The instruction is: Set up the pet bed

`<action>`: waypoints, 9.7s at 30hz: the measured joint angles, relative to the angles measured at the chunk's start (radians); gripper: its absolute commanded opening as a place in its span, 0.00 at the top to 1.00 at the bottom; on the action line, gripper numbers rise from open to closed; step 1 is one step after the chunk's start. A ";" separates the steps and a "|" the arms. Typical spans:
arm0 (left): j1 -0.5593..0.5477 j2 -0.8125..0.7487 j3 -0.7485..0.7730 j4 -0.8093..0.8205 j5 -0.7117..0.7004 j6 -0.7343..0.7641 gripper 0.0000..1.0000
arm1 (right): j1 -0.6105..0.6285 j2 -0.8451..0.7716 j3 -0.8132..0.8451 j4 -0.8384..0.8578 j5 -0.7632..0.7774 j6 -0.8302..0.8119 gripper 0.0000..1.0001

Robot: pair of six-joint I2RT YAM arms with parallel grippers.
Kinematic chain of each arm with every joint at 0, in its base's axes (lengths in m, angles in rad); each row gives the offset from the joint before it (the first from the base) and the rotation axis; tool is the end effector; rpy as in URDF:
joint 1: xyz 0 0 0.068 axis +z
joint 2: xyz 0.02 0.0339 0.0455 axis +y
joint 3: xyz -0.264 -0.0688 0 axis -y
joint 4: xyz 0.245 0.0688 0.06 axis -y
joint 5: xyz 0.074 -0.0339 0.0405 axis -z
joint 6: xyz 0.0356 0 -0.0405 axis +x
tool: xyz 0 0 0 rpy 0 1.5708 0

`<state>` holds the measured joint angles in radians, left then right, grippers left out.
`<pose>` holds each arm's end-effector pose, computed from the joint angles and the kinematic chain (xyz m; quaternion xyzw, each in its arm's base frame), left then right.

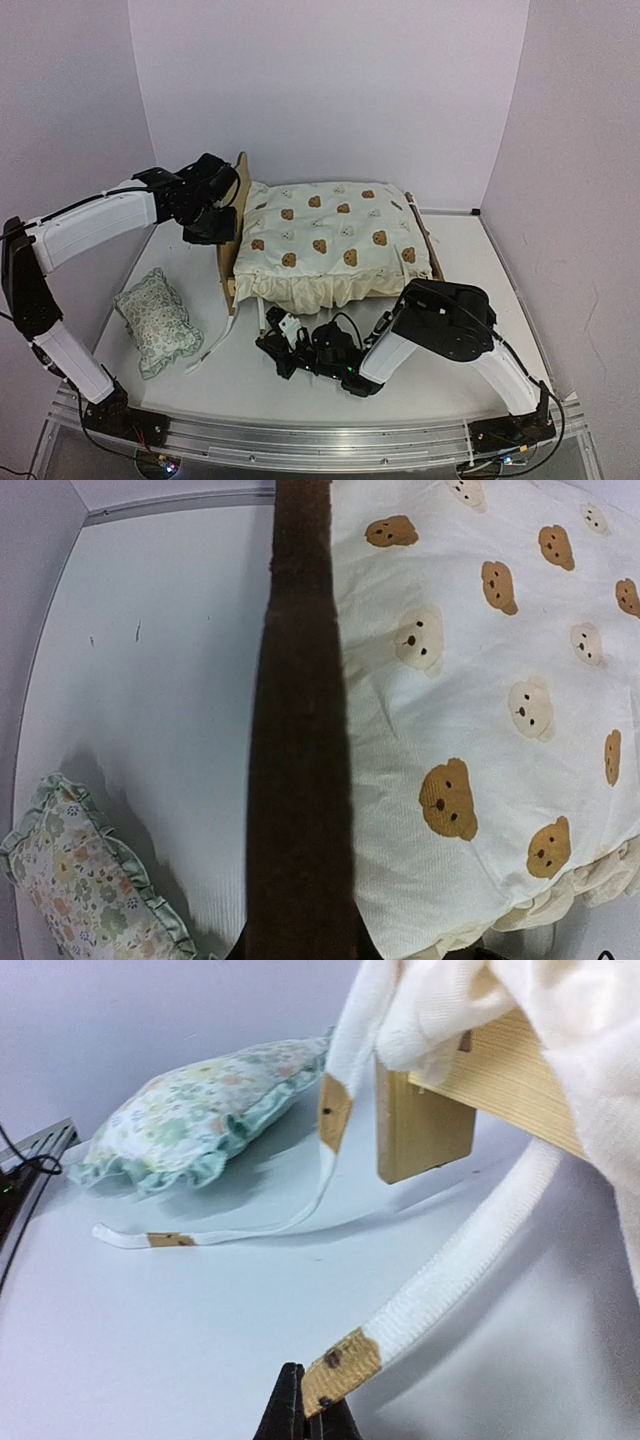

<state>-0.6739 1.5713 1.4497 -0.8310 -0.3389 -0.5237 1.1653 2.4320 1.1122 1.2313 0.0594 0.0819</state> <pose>0.2675 -0.1985 0.3197 0.0193 0.9402 -0.0363 0.3382 0.1788 0.4112 0.0534 -0.3630 0.6421 0.3763 0.5606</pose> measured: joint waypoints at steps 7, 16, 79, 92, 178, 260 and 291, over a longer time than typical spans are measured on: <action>-0.005 -0.148 -0.146 0.005 0.010 0.012 1.00 | 0.099 -0.009 0.000 -0.030 -0.024 0.009 1.00; -0.008 -0.182 -0.207 0.049 0.011 0.019 1.00 | 0.174 -0.020 0.006 -0.063 -0.077 0.095 1.00; -0.165 -0.374 -0.396 -0.172 0.121 -0.171 0.28 | 0.231 -0.525 -0.291 -0.709 0.044 0.266 0.46; -0.322 -0.262 -0.472 -0.175 0.132 -0.294 0.32 | 0.231 -0.626 -0.314 -0.884 0.259 0.253 0.42; -0.398 -0.056 -0.574 0.071 0.256 -0.396 0.61 | 0.231 -0.738 -0.386 -1.076 0.338 0.286 0.43; -0.417 -0.170 -0.554 -0.104 0.050 -0.420 1.00 | 0.291 -0.040 0.259 -0.650 0.530 0.212 1.00; -0.418 -0.183 -0.629 0.141 0.213 -0.301 0.49 | 0.220 -0.316 -0.126 -0.682 0.531 0.157 1.00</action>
<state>-1.0924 1.3883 0.8207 -0.6903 -0.1257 -0.8243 1.3857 2.1159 0.9863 0.5495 0.5904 0.2394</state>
